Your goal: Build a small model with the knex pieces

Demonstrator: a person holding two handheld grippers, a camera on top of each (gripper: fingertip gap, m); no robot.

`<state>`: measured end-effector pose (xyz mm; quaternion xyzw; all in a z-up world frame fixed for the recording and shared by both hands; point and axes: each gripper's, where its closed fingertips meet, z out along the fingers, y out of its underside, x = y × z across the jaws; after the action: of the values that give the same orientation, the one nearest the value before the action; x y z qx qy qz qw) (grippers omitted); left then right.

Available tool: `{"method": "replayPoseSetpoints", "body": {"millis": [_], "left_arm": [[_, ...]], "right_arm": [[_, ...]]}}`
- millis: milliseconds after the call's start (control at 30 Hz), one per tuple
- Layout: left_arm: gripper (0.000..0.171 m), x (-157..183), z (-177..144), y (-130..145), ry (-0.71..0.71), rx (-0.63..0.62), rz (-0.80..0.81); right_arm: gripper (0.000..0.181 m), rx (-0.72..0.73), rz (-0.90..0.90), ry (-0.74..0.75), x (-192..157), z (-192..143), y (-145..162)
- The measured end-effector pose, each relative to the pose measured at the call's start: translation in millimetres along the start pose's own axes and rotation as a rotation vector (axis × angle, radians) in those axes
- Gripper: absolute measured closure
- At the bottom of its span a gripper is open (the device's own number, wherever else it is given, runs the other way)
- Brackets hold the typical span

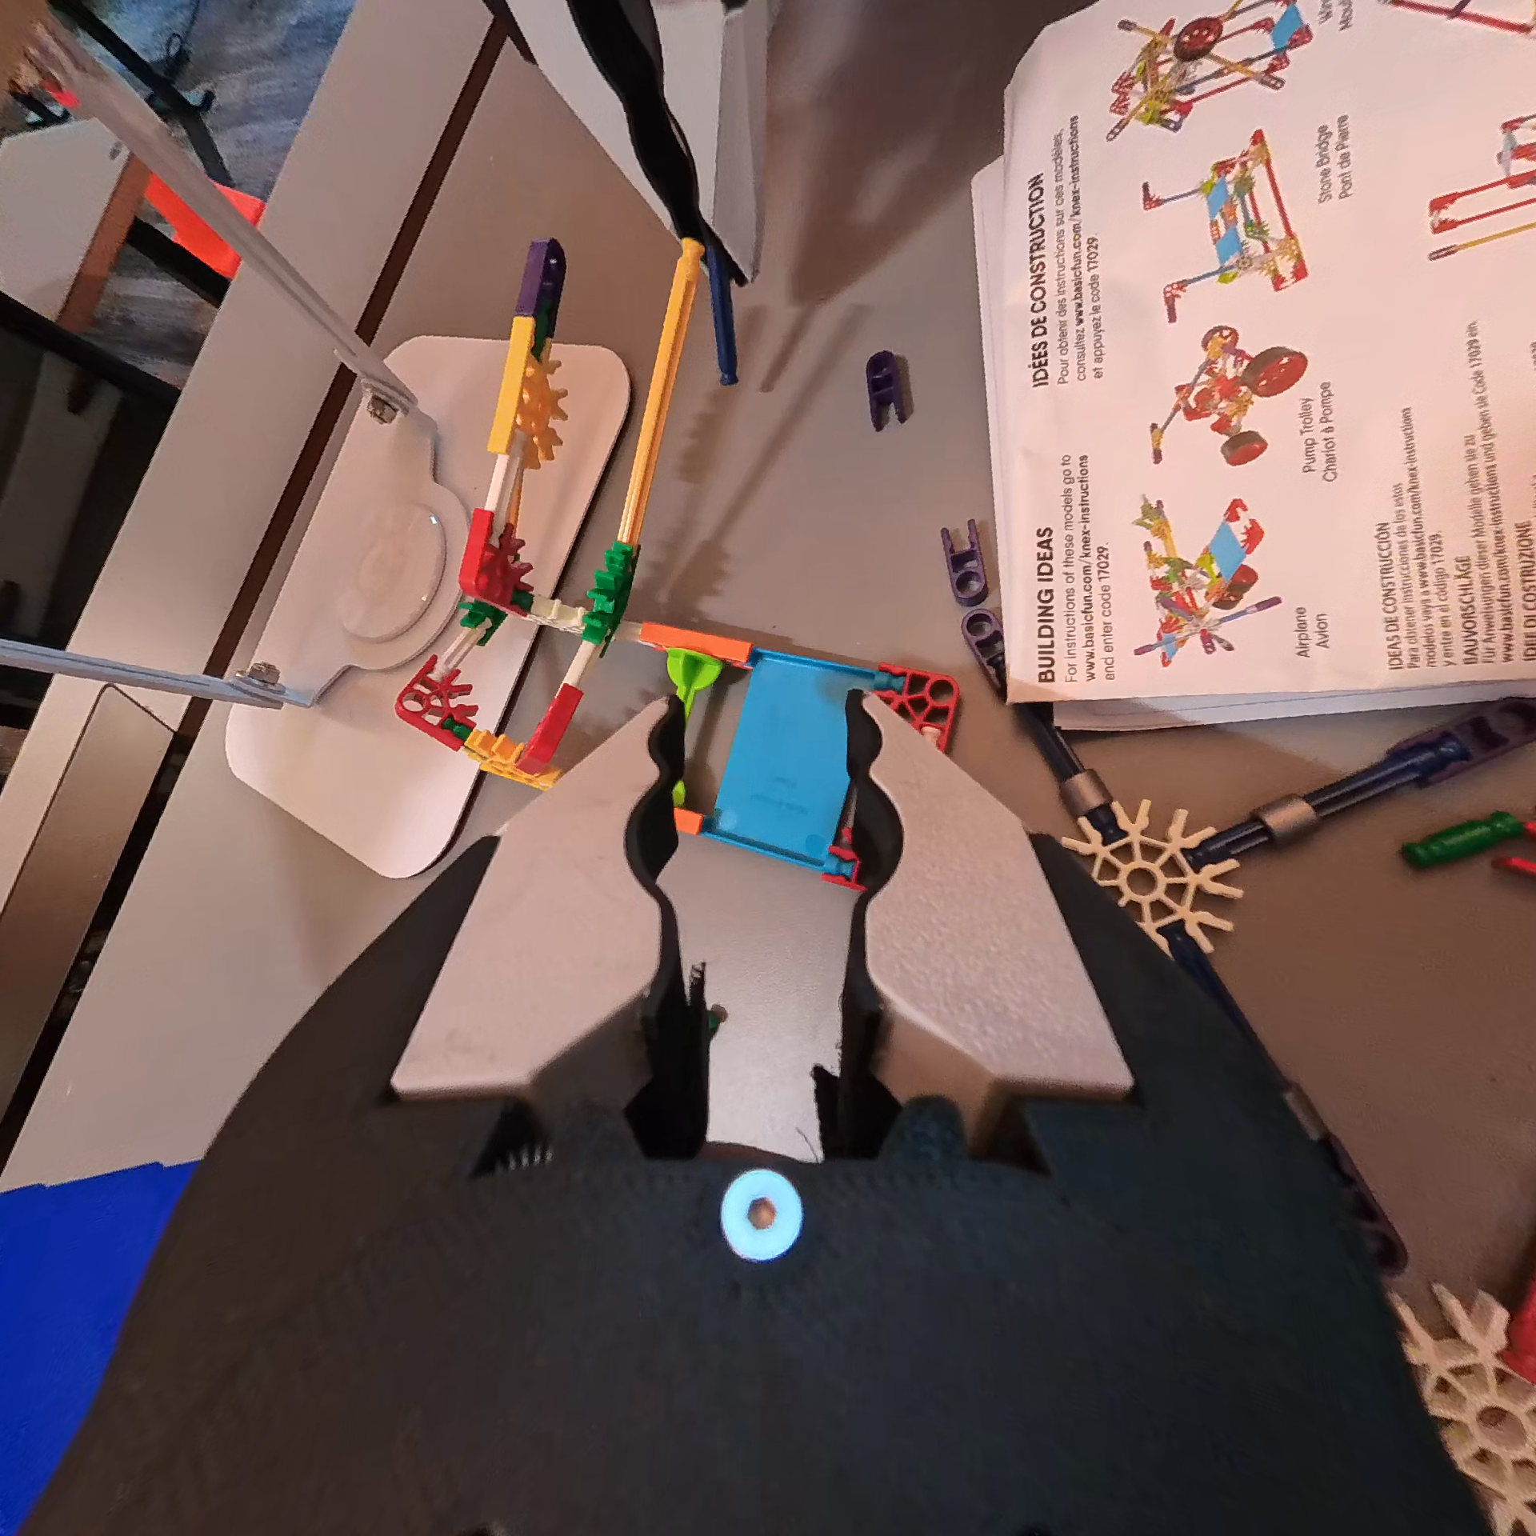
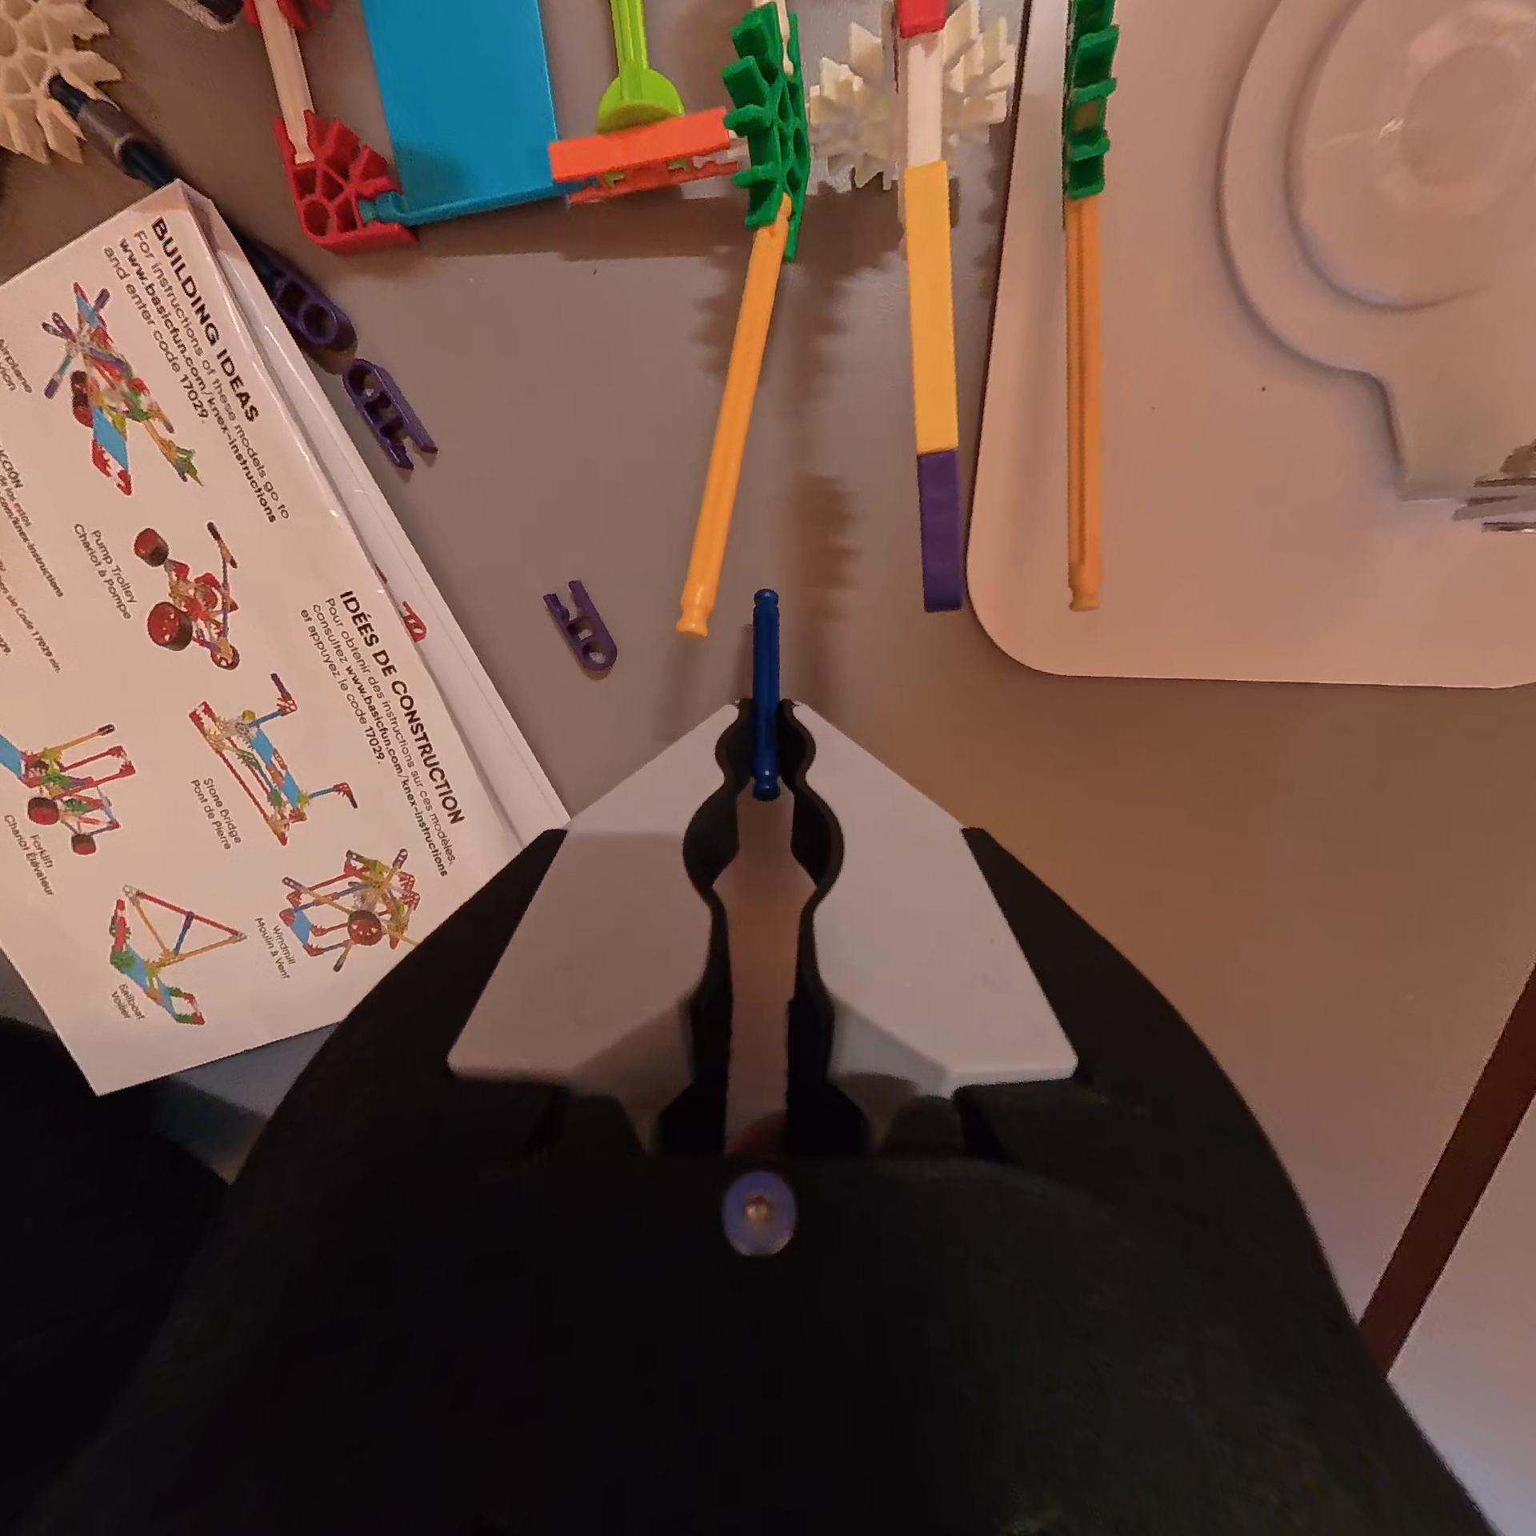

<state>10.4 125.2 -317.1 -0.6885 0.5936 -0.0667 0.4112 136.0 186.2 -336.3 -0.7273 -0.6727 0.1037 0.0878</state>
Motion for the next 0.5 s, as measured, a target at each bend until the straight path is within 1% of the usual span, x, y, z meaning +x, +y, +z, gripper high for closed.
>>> {"method": "replayPoseSetpoints", "body": {"millis": [500], "left_arm": [[0.134,4.8,3.1,3.5,0.026,-0.010,-0.001]], "right_arm": [[0.179,-0.043,0.014,-0.032,-0.7,12.0,6.1]]}}
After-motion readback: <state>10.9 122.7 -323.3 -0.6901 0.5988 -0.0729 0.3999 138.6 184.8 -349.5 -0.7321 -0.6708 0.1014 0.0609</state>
